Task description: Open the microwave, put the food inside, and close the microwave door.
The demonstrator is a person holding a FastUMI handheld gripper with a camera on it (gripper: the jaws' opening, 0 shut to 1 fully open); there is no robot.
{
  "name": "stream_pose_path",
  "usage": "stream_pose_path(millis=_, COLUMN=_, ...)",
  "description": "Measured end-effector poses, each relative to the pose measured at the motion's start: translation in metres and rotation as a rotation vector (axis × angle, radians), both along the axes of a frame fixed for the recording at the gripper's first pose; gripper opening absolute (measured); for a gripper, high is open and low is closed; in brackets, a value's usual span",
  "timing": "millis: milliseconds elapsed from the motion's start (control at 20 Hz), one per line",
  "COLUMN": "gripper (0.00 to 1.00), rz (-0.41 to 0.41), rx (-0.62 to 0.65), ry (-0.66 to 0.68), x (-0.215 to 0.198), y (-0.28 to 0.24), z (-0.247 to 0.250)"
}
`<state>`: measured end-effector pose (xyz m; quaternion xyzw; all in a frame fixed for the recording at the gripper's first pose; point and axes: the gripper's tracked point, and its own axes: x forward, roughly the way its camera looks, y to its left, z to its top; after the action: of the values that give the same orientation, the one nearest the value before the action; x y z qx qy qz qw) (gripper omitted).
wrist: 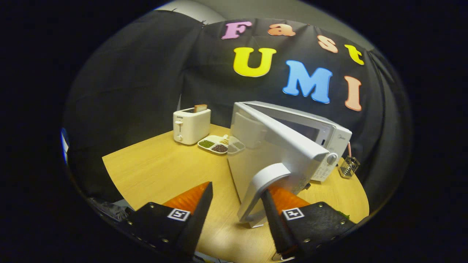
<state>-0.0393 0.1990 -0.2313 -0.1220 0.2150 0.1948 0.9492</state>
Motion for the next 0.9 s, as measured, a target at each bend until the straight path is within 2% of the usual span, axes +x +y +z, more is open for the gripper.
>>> stream_pose_path(millis=50, gripper=0.88, rz=0.014, rx=0.0, ry=0.007, x=-0.006, y=0.008, z=0.0)
stream_pose_path(millis=100, gripper=0.95, rz=0.027, rx=0.006, ry=0.017, x=-0.01, y=0.013, z=-0.001)
stream_pose_path(millis=300, gripper=0.95, rz=0.082, rx=0.005, ry=0.04, x=-0.029, y=0.035, z=0.0)
stream_pose_path(millis=700, gripper=0.95, rz=0.049, rx=-0.009, ry=0.111, x=-0.041, y=0.062, z=0.002)
stream_pose_path(millis=900, gripper=0.97, rz=0.121, rx=-0.004, ry=0.148, x=-0.057, y=0.088, z=0.005)
